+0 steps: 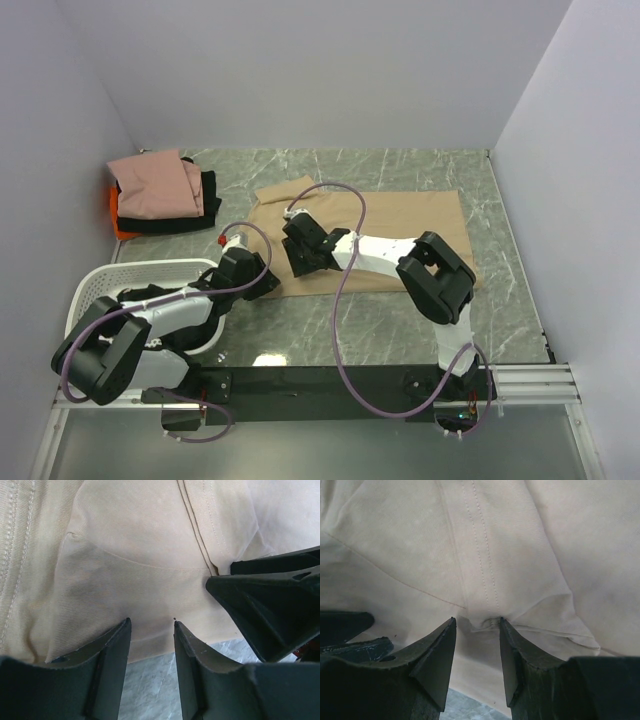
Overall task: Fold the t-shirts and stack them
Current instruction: Fold the tshirt
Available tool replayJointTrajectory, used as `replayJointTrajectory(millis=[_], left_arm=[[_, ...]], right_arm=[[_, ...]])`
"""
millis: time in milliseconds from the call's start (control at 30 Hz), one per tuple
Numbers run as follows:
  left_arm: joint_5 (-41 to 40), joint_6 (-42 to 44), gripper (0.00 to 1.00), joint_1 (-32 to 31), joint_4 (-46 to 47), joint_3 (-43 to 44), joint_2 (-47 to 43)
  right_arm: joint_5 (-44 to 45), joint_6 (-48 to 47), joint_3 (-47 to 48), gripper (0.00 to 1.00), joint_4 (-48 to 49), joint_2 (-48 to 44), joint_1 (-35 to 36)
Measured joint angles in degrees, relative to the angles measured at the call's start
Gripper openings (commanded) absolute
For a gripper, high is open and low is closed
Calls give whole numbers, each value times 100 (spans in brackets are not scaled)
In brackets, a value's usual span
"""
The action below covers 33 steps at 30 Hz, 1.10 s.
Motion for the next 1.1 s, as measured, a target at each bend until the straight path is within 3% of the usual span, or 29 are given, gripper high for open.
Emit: replayJointTrajectory(millis=[100,200,433,767,1100], left_arm=[[0,0,47,0,-22,-15,-37],[0,0,47,0,-46,-57,-103],[-4,2,47,0,-195,-87,-225],[-4,0,47,0,-166,-168,-299],[0,0,47,0,-68,-258,-363]], right_arm=[[2,-2,59,47,-22,52,0],[37,-13,122,40,-42,118,0],[140,-44,229,5,-138,164,-2],[474,-37,1200,2,-588,170,-111],[605,199,1567,2,-839,662,-896]])
